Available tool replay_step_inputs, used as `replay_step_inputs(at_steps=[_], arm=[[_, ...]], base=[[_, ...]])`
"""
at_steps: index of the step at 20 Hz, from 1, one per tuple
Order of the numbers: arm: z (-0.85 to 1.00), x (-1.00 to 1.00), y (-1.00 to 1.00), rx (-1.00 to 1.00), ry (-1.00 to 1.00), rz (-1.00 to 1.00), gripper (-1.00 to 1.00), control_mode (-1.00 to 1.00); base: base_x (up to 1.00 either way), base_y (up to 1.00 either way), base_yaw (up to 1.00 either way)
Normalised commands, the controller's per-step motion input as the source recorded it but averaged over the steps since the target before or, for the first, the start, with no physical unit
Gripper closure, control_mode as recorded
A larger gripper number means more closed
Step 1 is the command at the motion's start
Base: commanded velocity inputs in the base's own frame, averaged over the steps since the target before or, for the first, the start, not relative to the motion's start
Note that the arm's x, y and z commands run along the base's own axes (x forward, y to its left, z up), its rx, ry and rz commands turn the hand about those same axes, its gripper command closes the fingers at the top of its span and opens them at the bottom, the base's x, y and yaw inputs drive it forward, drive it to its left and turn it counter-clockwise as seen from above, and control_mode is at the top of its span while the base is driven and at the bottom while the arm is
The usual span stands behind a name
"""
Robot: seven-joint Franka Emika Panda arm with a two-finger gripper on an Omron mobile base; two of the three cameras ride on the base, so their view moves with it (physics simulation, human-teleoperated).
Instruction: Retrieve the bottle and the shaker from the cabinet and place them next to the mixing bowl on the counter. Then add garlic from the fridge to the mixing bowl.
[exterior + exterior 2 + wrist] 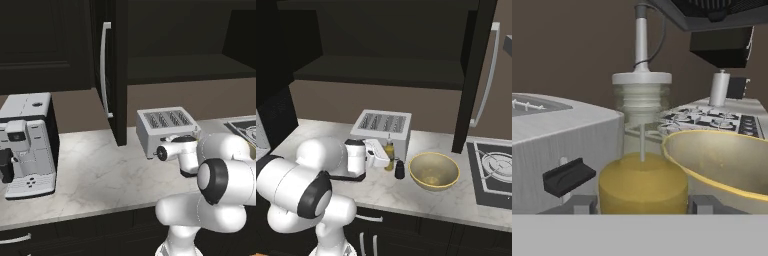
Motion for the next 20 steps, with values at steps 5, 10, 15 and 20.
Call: replay_step_inputs(at_steps=[5, 10, 15, 20], arm=[[0.0, 0.0, 0.0, 0.0, 0.0, 0.0, -1.0, -1.0], [0.0, 0.0, 0.0, 0.0, 0.0, 0.0, -1.0, -1.0], [0.05, -0.06, 0.0, 0.0, 0.0, 0.0, -1.0, -1.0], [0.37, -0.21, 0.01, 0.0, 0.0, 0.0, -1.0, -1.0]], base=[[0.0, 0.0, 0.0], [0.0, 0.0, 0.0], [0.0, 0.0, 0.0], [0.0, 0.0, 0.0]])
